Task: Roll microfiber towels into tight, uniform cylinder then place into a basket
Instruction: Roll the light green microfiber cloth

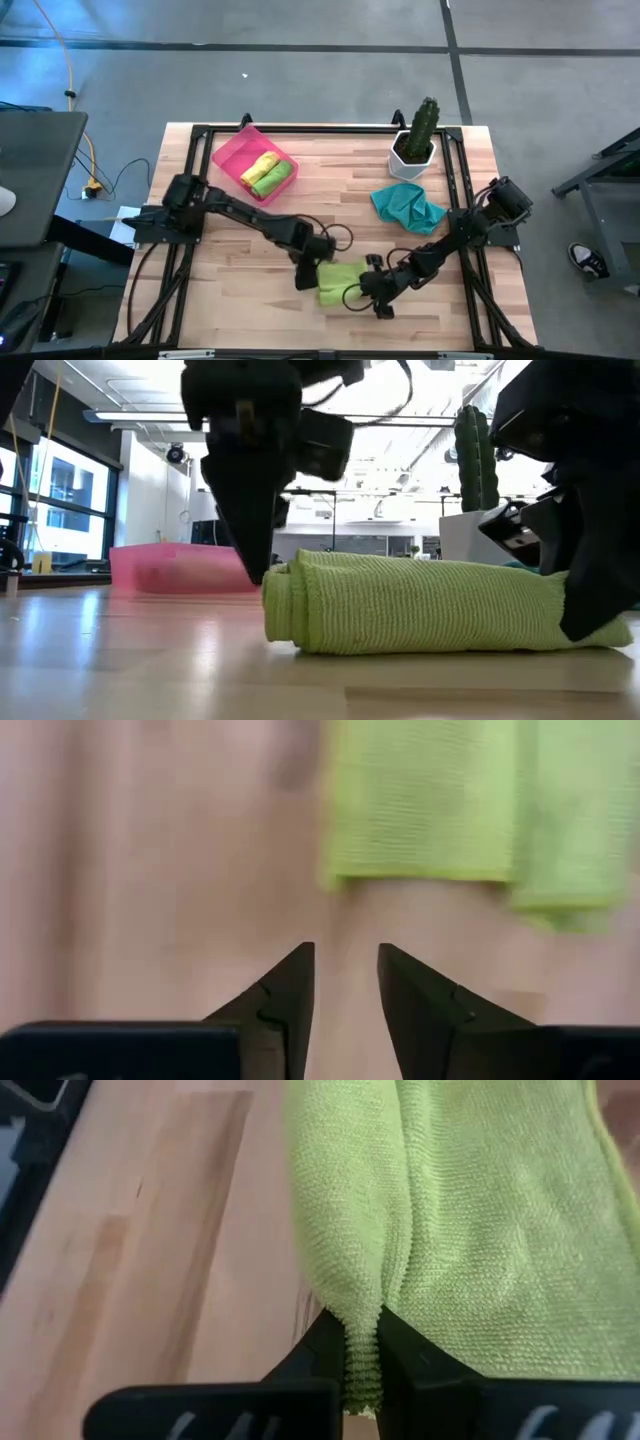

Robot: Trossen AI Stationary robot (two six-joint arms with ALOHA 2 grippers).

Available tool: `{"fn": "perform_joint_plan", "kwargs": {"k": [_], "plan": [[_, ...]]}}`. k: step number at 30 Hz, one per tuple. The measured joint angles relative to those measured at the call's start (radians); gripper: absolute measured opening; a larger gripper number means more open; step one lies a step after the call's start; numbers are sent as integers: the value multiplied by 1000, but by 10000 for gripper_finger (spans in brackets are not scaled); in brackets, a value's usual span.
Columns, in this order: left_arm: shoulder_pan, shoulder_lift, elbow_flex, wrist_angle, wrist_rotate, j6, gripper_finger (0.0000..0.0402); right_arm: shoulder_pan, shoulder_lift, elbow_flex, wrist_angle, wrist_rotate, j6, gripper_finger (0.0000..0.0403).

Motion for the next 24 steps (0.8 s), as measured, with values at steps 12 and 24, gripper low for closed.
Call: {"fn": "perform_joint_plan", "kwargs": {"k": [12,24], "plan": [[-236,-56,1,56,-404,4,104,-50,-16,0,-13,-105,306,3],[-317,85,1,317,-583,267,104,-51,-13,-5,44,-96,633,3]]}}
